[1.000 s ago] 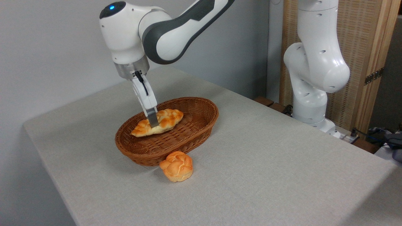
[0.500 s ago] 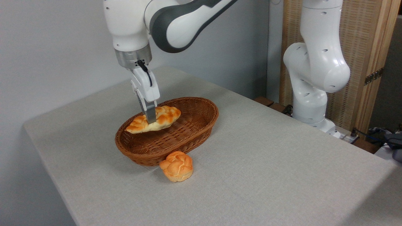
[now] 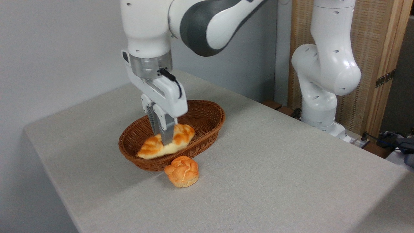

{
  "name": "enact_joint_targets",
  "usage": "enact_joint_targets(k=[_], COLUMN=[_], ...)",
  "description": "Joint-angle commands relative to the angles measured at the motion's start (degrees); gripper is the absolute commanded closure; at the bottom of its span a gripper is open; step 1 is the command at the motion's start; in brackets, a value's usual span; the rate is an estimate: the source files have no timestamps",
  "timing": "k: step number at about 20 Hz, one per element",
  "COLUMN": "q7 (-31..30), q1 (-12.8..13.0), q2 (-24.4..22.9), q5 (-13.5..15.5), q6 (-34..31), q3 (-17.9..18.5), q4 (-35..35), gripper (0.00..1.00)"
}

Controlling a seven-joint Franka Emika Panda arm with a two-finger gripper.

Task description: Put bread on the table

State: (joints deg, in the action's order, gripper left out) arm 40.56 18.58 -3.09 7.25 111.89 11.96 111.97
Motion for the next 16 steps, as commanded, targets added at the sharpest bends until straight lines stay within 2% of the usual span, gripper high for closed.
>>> enact_joint_targets(k=[1, 4, 5, 6, 8, 10, 13, 16], q7=[2.58, 7.32, 8.56, 9.09, 9.10, 9.10, 9.01, 8.92], q1=[0.49, 0.49, 0.40, 0.40, 0.32, 0.23, 0.23, 0.23], q2=[-1.13, -1.04, -0.96, -0.61, -0.25, 0.01, 0.01, 0.01], q5=[-2.06, -4.34, -4.78, -4.87, -5.74, -7.85, -8.12, -8.21], q6=[-0.79, -4.21, -4.31, -4.31, -4.14, -3.96, -3.96, -4.14], q3=[3.51, 6.05, 7.02, 7.46, 7.64, 8.26, 8.26, 8.26], q4=[0.62, 0.62, 0.62, 0.62, 0.70, 0.70, 0.70, 0.79], gripper=[0.74, 0.71, 0.65, 0.44, 0.13, 0.11, 0.02, 0.00])
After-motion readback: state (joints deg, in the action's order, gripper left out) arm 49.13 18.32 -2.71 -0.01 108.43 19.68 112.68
